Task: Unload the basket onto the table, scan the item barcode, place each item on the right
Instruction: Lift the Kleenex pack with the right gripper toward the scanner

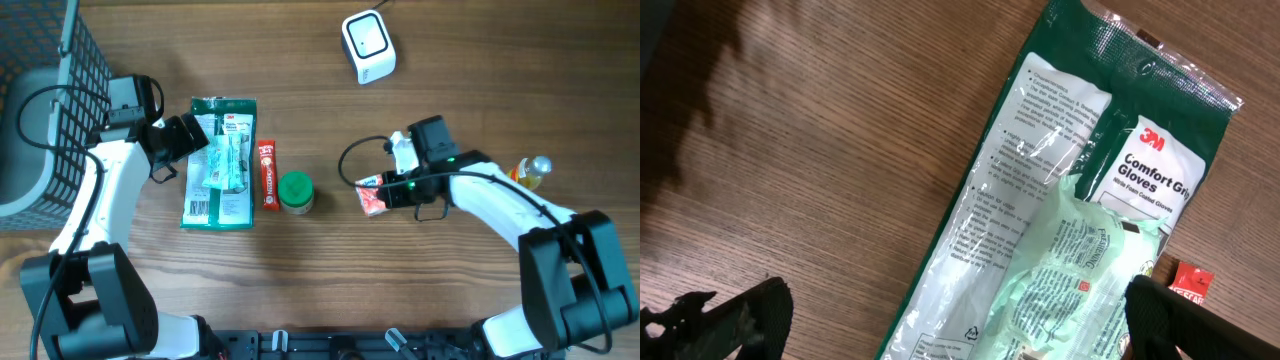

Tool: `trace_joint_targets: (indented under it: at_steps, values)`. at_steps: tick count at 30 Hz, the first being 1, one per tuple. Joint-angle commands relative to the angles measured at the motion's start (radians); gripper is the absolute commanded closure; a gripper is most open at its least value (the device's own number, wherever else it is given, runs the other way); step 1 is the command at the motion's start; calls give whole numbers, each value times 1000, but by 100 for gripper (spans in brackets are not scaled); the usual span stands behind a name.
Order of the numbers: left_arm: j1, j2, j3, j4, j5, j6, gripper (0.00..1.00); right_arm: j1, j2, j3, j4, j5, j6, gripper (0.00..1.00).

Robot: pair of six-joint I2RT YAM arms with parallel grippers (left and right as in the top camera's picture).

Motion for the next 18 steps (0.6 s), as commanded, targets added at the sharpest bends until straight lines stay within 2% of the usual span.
trace_joint_targets:
  at_steps: [1, 4, 9, 15, 18]
  values:
    - [4, -21, 9, 3, 8, -6, 0, -65, -73, 48, 56, -496, 17, 96]
    - [4, -21, 9, 3, 8, -6, 0, -101, -79, 48, 146, -804, 68, 96]
    - [4, -21, 9, 3, 8, -6, 0, -109, -79, 48, 303, -1076, 256, 96]
    - [4, -21, 9, 3, 8, -6, 0, -109, -79, 48, 412, -1178, 452, 96]
    - [4, -21, 9, 3, 8, -6, 0, -109, -79, 48, 431, -1177, 472, 96]
